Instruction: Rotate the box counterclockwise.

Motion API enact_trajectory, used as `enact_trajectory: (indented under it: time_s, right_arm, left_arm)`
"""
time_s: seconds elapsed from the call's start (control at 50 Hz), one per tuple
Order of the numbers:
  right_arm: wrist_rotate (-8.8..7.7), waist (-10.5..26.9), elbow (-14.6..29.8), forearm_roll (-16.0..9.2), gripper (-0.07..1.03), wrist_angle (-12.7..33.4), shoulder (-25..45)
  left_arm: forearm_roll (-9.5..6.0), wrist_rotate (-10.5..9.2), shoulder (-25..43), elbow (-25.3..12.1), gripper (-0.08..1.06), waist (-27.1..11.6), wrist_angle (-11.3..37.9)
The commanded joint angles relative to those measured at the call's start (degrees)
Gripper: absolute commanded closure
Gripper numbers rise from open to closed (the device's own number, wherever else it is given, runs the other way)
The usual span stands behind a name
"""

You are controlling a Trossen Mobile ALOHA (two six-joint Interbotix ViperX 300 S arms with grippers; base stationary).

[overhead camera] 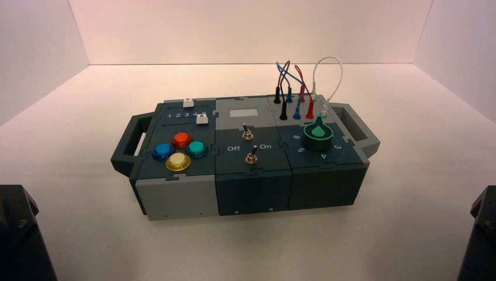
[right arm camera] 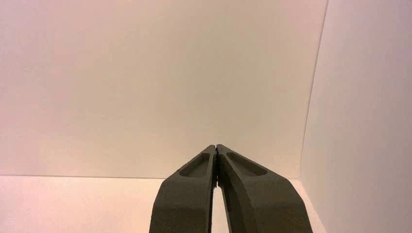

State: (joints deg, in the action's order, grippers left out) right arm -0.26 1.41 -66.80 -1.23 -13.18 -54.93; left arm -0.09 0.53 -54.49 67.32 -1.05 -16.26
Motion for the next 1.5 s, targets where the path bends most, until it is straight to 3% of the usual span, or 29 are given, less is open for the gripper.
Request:
enact_trajectory:
  time_s: [0.02, 0.44, 0.64, 0.66, 0.8, 0.92, 1.06, 1.38, 1.5]
  right_arm:
    - [0.35, 0.2, 1.5, -0.2, 0.98, -0.4, 0.1]
    - [0.35, 0.9, 1.4, -0.2, 0.99, 1.0, 0.1]
    - [0.09, 5.4, 2.3, -0.2, 0.99, 7.6, 0.2]
    - [0.18, 7.7, 2.7, -0.2, 0.99, 11.2, 0.3]
    - [0.09, 13.1, 4.0, -1.1, 0.99, 19.2, 0.4]
    - [0.18, 17.1, 4.7, -3.7, 0.99, 25.2, 1.0]
    - [0.09, 20.4, 4.8, -8.6, 0.99, 31.8, 2.0]
    - [-0.09, 21.4, 5.3, -16.3, 0.99, 43.5, 4.8]
    - [-1.05, 23.0, 5.8, -20.9, 0.99, 48.3, 6.4]
  left_arm:
    - [-0.09, 0.18, 0.2, -0.7, 1.01, -0.3, -0.3]
    - [0.0, 0.7, 0.8, -0.7, 1.01, -0.9, 0.4]
    - [0.0, 1.05, 4.3, -2.5, 1.0, -2.5, 5.3]
    - [-0.09, 1.05, 5.9, -3.3, 1.01, -4.4, 6.8]
    - [0.0, 1.32, 9.6, -5.0, 1.01, -8.1, 10.8]
    - [0.0, 1.41, 13.4, -6.4, 1.01, -11.3, 14.1]
    - [-0.09, 1.41, 18.1, -8.8, 1.01, -16.3, 18.6]
    - [-1.32, 0.97, 28.3, -12.6, 1.01, -22.1, 24.2]
    - [-1.58, 0.26, 31.6, -14.5, 1.01, -23.0, 24.2]
